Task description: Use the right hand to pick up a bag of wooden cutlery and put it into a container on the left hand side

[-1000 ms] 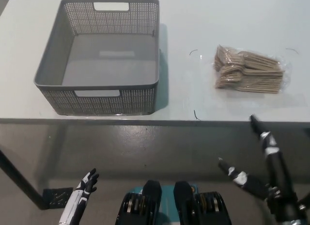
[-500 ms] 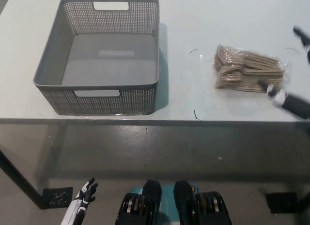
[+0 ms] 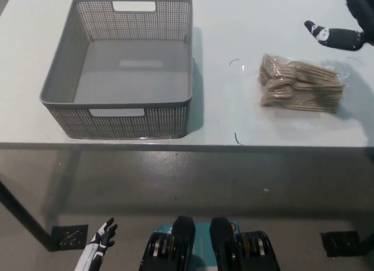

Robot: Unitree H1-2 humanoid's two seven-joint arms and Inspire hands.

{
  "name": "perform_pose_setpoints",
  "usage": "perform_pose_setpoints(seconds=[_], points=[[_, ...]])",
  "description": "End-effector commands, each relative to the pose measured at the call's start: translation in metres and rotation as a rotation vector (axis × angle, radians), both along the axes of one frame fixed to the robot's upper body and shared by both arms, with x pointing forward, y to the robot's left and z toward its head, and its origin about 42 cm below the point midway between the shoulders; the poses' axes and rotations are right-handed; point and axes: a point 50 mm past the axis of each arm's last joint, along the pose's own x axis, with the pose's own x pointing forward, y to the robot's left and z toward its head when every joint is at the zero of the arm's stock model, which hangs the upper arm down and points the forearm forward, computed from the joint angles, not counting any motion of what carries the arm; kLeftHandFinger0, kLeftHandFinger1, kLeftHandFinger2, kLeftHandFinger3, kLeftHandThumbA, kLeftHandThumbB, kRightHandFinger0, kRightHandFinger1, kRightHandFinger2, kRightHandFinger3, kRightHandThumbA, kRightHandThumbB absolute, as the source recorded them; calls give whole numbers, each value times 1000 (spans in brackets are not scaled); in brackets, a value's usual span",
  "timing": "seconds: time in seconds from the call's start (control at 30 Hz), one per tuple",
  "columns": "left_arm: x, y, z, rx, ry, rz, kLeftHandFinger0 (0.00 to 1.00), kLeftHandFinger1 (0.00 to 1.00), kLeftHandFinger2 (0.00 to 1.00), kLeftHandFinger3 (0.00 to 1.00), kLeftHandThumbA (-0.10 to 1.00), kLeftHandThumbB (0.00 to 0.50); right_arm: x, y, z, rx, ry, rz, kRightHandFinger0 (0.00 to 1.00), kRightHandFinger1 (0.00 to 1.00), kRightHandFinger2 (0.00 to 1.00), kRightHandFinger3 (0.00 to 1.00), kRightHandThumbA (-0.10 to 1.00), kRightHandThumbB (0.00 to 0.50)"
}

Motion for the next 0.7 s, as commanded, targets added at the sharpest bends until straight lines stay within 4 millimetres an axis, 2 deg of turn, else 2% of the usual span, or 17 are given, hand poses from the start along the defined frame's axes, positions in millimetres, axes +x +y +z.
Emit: perform_pose_setpoints(seconds=[0.0,0.13,0.33,0.6,0.67], points=[[7,5,8,6,-55,-15,1000,1000,1000,1000,1000,332,25,-6,43,-88,115,-11,1000,1000,1000,1000,723,500],[4,5,7,12,-51,-17,1000,1000,1000,1000,1000,325,39,-6,36,-139,196,-11,1000,1000,1000,1000,789,500],[2,4,4,7,-40,-25,1000,1000,1000,1000,1000,310,56,-9,17,-180,332,-32,1000,1000,1000,1000,737,500],[-2,5,1,1,-17,-43,1000,1000,1000,1000,1000,316,60,-21,-2,-222,405,-61,1000,1000,1000,1000,719,500],[-6,6,-3,6,-3,-45,1000,1000,1000,1000,1000,333,60,-24,-12,-219,429,-56,1000,1000,1000,1000,720,500]])
